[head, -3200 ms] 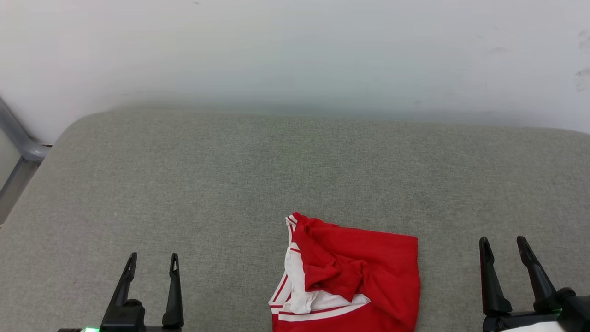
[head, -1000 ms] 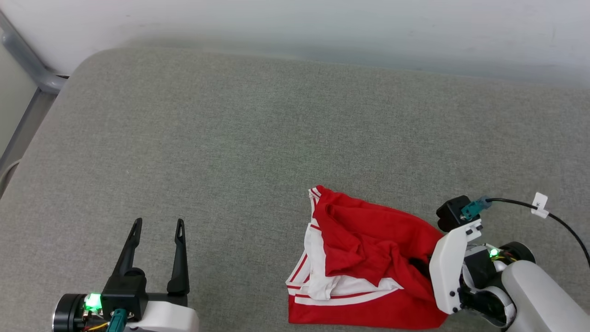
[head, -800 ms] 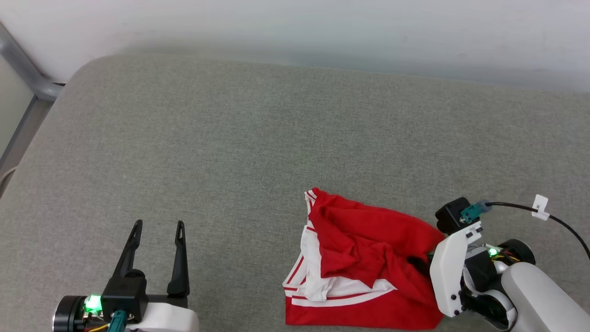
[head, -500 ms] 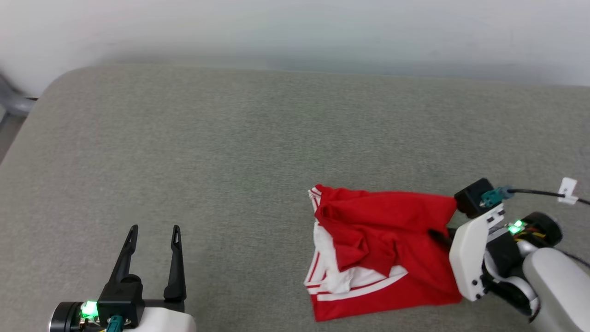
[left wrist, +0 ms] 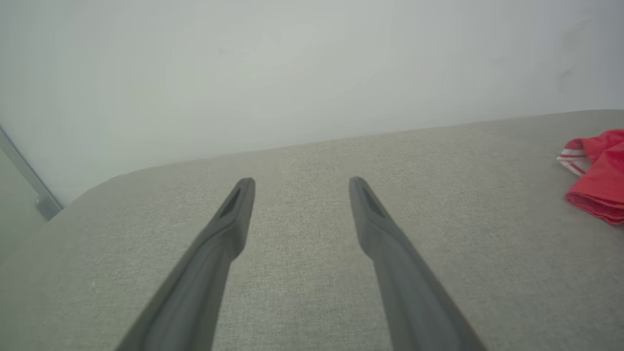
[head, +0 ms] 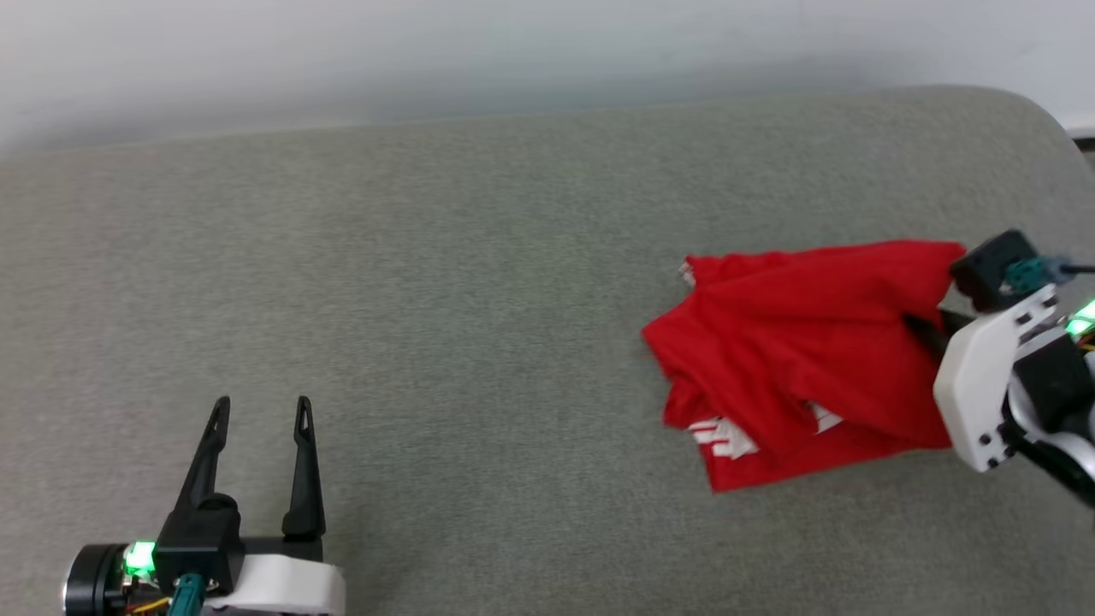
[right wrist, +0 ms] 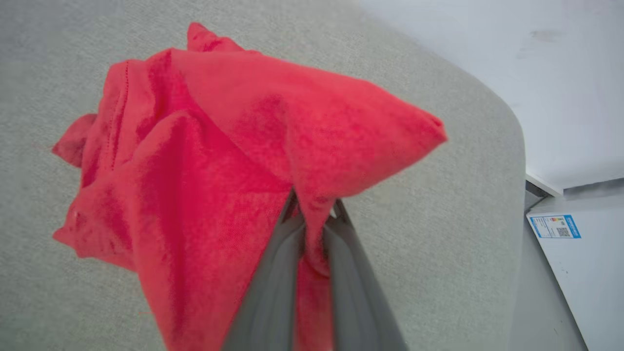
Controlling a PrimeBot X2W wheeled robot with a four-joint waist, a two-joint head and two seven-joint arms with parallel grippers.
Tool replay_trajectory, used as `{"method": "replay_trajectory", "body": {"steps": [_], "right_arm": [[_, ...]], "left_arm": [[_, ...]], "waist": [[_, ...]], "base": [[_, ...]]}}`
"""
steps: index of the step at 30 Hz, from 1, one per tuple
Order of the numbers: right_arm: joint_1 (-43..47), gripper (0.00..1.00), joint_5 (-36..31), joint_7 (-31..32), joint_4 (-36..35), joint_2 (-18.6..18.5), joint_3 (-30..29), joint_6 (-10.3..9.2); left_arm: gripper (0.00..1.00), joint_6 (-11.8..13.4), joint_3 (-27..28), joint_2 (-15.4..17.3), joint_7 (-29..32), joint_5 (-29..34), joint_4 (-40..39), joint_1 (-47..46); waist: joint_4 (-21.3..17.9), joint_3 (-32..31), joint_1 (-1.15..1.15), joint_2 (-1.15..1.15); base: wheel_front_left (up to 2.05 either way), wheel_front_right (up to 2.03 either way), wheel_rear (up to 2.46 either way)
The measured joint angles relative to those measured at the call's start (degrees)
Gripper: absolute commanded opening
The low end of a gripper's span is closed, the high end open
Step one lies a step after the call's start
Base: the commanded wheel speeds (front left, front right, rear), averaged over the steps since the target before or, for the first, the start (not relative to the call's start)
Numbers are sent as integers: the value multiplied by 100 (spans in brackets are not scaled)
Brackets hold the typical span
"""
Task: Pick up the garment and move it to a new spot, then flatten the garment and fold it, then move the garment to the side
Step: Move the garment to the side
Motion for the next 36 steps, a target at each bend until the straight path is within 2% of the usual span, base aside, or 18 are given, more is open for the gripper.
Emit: {"method": "replay_trajectory", "body": {"steps": [6, 12, 21, 27, 32, 36], "right_arm": [[-118, 0, -123, 179, -140, -125, -442, 0], [-121, 0, -385, 353, -80, -371, -1023, 0], [-403, 0, -778, 521, 579, -617, -2186, 0], [-756, 0, -1183, 573, 979, -590, -2894, 1], [-994, 0, -1570, 609, 1246, -508, -3134, 1], [-1114, 0, -1769, 587, 1417, -234, -3352, 1]], "left_arm": [[100, 4, 71, 51, 0, 26, -118, -166], [100, -38, 89, 189, -1, 43, -308, -419], [100, -104, 113, 355, 0, 42, -594, -899], [100, -109, 114, 407, -1, 42, -767, -1137], [100, -111, 114, 434, -1, 43, -824, -1245], [100, -96, 119, 447, -1, 48, -829, -1251]], "waist": [[-261, 313, 0, 0], [-328, 740, 0, 0], [-209, 1524, 0, 0], [-83, 2009, 1, 0], [-2, 2271, 1, 0], [2, 2300, 1, 0]], "base": [[0, 0, 0], [0, 0, 0], [0, 0, 0], [0, 0, 0], [0, 0, 0], [0, 0, 0]]}}
